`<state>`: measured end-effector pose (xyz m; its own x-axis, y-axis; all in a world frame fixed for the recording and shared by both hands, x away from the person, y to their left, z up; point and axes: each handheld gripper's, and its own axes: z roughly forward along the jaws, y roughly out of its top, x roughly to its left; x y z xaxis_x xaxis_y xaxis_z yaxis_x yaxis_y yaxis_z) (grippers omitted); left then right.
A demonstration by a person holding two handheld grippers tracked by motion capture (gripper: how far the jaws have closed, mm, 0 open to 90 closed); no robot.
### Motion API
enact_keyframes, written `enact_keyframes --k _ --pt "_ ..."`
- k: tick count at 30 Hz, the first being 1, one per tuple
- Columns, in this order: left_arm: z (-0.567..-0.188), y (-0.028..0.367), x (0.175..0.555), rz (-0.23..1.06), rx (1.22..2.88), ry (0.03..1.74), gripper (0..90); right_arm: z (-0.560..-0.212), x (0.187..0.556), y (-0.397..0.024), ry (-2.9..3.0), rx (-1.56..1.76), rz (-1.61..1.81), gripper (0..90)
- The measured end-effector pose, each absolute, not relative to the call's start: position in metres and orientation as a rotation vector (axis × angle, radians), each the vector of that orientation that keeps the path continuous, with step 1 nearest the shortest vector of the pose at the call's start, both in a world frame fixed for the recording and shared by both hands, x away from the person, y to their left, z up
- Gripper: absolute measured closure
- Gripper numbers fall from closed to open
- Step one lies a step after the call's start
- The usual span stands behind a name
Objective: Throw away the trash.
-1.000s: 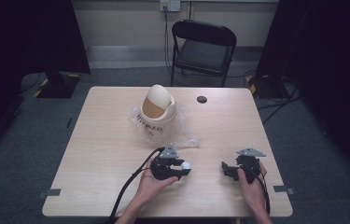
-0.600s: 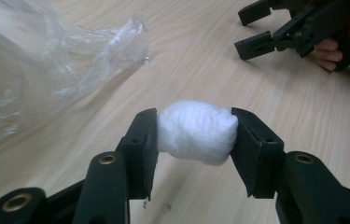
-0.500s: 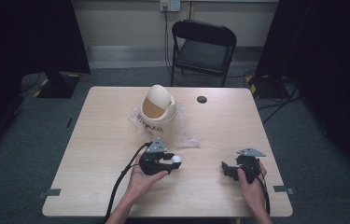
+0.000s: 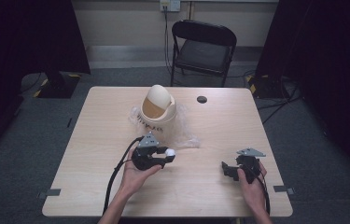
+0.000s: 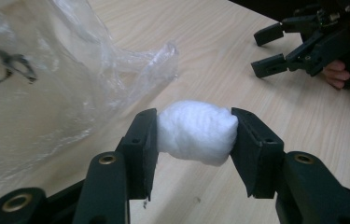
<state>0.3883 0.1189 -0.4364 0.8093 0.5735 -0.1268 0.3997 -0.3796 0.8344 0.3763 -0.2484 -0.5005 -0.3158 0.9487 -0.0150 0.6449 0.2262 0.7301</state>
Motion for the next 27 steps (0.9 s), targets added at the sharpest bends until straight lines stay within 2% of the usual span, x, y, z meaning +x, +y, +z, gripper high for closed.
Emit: enact_keyframes --k 27 --pt "-0.401 0.154 0.404 0.295 1.961 0.745 53.9 -0.500 0.376 -0.248 2.043 1.464 0.873 9.8"
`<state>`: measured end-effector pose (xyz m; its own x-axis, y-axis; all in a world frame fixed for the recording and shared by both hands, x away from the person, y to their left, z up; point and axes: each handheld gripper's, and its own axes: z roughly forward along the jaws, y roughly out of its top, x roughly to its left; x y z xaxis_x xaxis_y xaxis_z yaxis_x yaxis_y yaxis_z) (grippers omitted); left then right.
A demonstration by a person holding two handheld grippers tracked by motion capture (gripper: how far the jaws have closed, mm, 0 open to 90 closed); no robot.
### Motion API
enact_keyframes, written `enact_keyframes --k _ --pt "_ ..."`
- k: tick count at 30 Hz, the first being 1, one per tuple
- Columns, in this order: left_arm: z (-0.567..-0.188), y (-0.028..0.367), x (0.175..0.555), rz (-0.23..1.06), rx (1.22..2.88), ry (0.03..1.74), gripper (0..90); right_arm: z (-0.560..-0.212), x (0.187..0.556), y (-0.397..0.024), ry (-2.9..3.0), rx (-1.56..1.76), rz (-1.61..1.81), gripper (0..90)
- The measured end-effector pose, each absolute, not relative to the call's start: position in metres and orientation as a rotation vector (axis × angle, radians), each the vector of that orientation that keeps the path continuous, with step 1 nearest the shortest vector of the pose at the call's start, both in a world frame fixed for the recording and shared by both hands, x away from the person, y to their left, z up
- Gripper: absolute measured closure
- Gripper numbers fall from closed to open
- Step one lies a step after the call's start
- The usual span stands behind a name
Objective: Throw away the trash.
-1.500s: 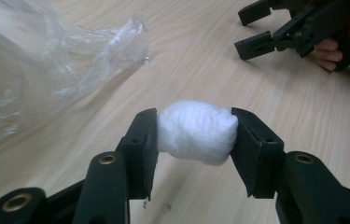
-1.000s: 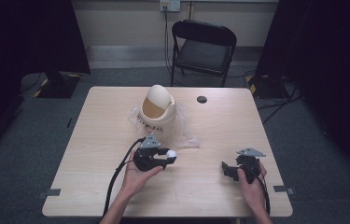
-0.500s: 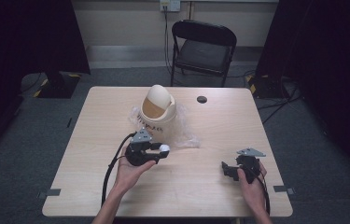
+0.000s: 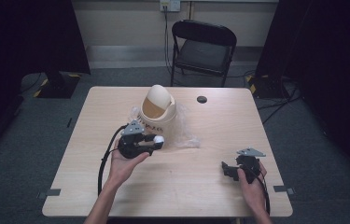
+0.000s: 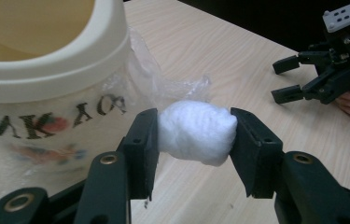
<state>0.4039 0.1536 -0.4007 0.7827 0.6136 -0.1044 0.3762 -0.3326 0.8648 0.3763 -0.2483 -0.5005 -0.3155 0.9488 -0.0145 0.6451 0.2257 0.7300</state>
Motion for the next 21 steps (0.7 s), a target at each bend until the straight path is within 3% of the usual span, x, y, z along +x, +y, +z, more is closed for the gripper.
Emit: enact_keyframes --k 21 --pt "-0.362 0.171 0.439 0.361 1.923 0.764 54.0 -0.500 0.376 -0.248 2.043 1.463 0.873 9.7"
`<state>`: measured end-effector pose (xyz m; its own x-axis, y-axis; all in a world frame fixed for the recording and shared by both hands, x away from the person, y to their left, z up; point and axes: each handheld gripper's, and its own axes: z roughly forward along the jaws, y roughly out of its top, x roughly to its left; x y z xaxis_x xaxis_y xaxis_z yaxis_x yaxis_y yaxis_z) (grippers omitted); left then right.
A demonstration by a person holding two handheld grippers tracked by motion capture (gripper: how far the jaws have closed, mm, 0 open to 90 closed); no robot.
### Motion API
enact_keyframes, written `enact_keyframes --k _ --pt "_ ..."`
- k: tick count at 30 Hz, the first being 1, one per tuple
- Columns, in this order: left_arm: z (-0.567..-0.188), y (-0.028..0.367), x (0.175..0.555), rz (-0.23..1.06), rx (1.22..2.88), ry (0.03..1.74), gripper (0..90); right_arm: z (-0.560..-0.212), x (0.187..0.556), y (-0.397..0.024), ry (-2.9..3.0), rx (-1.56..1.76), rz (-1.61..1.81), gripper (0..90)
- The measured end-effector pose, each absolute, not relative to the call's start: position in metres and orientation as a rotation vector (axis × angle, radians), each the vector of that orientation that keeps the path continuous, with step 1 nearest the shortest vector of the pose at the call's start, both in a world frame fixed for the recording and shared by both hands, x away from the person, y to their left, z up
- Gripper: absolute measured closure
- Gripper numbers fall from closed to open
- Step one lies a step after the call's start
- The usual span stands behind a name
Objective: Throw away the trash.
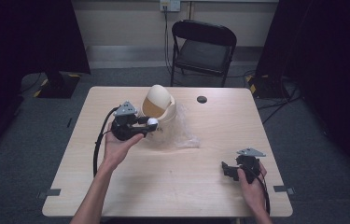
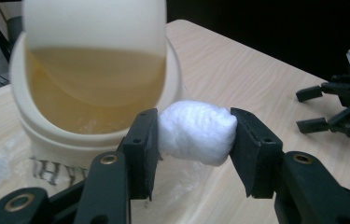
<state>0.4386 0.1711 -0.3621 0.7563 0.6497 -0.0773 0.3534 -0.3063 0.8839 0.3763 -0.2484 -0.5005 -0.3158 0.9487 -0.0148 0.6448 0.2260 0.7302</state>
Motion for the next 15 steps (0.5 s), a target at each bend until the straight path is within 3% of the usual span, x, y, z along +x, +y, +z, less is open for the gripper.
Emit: enact_keyframes --k 15 --pt "-0.361 0.177 0.476 0.366 1.950 0.834 54.1 -0.500 0.376 -0.248 2.043 1.463 0.873 9.7"
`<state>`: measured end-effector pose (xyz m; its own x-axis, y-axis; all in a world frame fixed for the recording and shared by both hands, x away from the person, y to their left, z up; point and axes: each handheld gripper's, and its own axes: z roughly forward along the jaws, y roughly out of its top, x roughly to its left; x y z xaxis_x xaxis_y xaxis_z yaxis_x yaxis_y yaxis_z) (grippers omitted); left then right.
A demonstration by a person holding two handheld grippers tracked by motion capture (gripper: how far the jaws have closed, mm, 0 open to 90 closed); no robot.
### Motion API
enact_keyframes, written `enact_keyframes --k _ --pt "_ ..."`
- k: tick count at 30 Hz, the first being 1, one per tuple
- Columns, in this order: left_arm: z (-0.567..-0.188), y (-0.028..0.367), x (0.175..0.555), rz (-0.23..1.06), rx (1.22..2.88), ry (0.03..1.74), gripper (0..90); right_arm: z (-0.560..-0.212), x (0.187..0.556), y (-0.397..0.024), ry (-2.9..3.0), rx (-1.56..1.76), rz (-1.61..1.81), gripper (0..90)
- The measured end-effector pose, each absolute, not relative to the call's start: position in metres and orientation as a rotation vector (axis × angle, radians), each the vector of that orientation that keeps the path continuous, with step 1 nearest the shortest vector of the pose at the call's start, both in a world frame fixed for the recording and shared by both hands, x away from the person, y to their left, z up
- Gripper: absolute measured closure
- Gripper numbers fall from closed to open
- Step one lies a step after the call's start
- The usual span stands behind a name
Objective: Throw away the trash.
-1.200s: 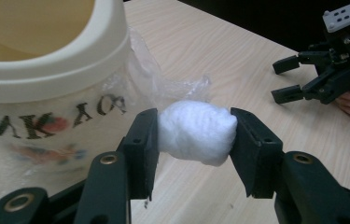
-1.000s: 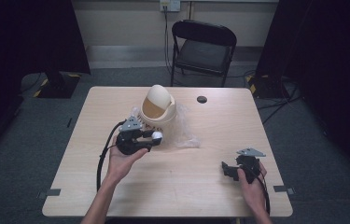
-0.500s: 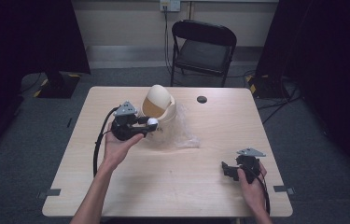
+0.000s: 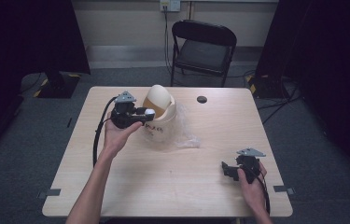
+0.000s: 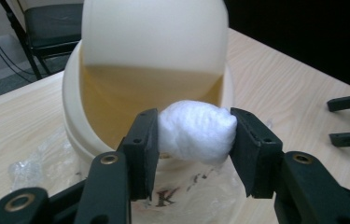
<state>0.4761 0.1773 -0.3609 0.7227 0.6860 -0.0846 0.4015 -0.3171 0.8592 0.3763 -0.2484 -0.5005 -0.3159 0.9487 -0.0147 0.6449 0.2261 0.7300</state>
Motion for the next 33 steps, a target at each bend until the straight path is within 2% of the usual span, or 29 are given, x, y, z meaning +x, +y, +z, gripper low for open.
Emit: enact_keyframes --k 33 --pt "-0.378 0.155 0.515 0.356 2.066 0.898 54.0 -0.500 0.376 -0.248 2.043 1.463 0.873 9.7"
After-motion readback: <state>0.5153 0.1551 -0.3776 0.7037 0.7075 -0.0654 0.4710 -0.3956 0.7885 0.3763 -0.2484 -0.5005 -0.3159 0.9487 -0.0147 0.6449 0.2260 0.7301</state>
